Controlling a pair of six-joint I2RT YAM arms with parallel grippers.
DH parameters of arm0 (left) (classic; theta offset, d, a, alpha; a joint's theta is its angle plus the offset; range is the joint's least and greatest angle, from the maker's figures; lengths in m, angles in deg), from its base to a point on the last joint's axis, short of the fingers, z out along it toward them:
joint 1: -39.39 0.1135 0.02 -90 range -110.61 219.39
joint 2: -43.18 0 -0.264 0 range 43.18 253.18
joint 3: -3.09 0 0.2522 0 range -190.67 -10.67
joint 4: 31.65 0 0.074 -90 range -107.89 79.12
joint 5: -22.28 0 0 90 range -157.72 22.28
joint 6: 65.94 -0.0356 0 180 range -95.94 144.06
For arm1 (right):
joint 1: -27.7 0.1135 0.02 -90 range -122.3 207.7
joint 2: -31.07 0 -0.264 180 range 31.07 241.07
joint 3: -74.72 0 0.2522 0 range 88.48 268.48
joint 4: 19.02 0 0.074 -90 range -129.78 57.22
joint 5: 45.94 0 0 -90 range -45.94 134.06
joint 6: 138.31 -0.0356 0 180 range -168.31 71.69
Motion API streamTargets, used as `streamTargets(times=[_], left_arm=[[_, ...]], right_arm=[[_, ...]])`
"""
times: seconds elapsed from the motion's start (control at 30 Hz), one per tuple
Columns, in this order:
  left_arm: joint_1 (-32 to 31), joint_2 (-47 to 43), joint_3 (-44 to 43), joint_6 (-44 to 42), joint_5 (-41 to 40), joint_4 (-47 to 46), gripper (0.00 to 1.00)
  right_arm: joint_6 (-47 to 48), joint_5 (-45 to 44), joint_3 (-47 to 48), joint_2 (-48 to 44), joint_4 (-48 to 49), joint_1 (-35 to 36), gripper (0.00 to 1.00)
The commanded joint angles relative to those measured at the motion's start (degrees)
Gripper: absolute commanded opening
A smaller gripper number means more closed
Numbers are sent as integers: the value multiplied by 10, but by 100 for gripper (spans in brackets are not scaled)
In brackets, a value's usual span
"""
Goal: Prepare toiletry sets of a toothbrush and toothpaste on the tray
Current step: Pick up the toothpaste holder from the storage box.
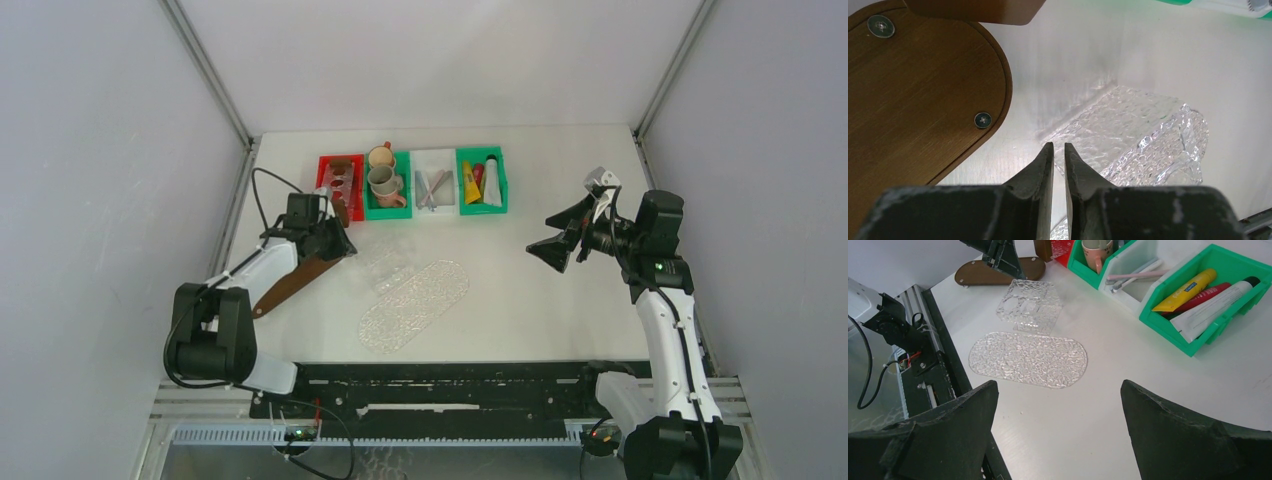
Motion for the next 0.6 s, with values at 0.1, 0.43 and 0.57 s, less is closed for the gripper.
streamTargets(times=[0.1, 0.43, 0.57], left_arm=[[-6, -28, 13, -10, 10, -7, 18], [-7, -80, -1, -17, -48, 38, 18], [-2, -153, -16, -20, -104, 49, 22]], right_arm=[[13, 3, 1, -10, 11, 4, 100], [15, 3, 1, -12, 10, 4, 100], [15, 2, 1, -13, 11, 4, 100]])
